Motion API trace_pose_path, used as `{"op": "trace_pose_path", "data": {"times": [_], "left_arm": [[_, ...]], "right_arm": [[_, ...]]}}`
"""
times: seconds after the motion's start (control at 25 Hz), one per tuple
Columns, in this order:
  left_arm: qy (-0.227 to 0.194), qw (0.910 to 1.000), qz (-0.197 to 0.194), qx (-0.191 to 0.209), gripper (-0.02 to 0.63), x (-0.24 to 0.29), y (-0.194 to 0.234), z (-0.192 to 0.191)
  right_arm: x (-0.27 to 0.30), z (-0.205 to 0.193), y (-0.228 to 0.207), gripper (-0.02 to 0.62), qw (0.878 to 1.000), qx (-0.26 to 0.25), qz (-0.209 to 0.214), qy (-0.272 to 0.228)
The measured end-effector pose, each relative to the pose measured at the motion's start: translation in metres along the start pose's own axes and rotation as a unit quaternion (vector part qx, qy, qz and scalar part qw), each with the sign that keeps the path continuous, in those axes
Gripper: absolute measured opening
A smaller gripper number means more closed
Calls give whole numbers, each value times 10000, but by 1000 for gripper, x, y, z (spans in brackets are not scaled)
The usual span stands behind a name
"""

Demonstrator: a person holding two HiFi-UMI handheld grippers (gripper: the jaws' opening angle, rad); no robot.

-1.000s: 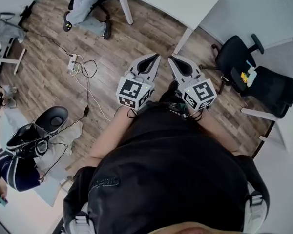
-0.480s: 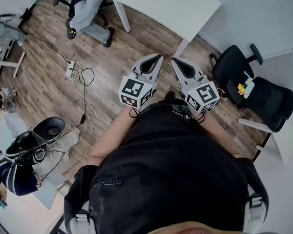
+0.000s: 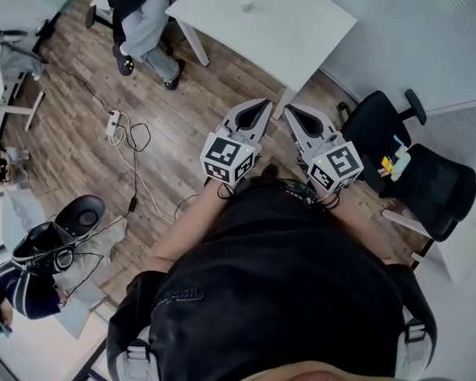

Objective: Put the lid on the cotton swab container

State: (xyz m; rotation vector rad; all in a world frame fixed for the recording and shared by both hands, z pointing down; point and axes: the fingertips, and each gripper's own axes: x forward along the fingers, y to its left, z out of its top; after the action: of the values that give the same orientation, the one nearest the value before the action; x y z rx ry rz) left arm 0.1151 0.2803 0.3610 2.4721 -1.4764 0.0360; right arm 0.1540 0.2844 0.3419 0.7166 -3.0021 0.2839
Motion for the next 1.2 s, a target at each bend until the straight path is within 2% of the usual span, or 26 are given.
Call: {"op": "trace_pose_path", "data": {"times": [0.28, 0.76, 0.96, 1.2], "left_arm": [[53, 9999, 87, -76, 16, 17, 20, 6], [179, 9995, -201, 162, 15, 32, 55, 23], [140, 9991, -317, 235, 15, 34, 95, 35], [69, 9982, -383, 454, 17, 30, 159, 67]], "right_arm": [[15, -4, -22, 23, 9998, 171, -9, 40], [63, 5, -36, 23, 9996, 289, -57, 29], [100, 15, -45, 23, 9994, 204, -282, -71], [165, 37, -43, 23, 9989, 124, -373, -239]]}}
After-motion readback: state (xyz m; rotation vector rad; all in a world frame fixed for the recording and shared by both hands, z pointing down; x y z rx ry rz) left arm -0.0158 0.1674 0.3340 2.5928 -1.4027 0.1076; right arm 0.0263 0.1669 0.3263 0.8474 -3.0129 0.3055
